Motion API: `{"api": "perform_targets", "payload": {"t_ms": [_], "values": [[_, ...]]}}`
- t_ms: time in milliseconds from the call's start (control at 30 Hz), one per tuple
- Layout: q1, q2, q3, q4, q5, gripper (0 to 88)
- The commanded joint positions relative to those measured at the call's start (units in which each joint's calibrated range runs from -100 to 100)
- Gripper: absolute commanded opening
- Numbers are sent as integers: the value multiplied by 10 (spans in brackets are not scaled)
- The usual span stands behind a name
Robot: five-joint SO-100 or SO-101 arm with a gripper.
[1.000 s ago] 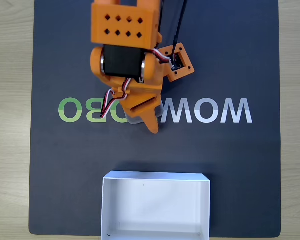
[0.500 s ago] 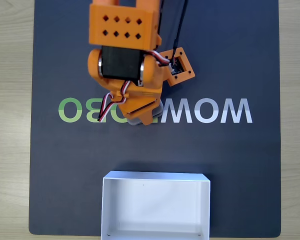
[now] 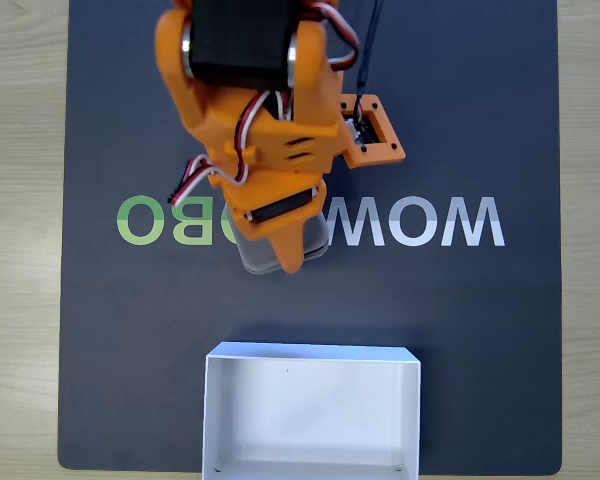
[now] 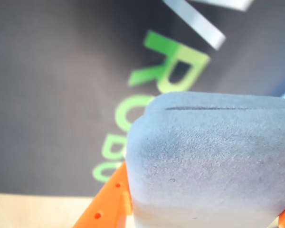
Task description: Grab the usb to bin
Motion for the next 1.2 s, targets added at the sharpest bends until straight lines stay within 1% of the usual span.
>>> {"api": "perform_targets", "payload": {"t_ms": [0,100,200,433,567,667,867,1033,1167], "values": [[3,-101,-22,-26,-8,68],[4,-163,-19,-86,-31,68],[4,-212,-21,-119,-56,68],[11,-214,-33,-124,-109,68],[0,-125,-116,-119,-133,68],[-7,-17,-212,-117,-153,68],[-16,187,-412,-116,-175,68],[-38,300,-537,-116,-176,68],[-49,354,-587,-116,-176,68]]}}
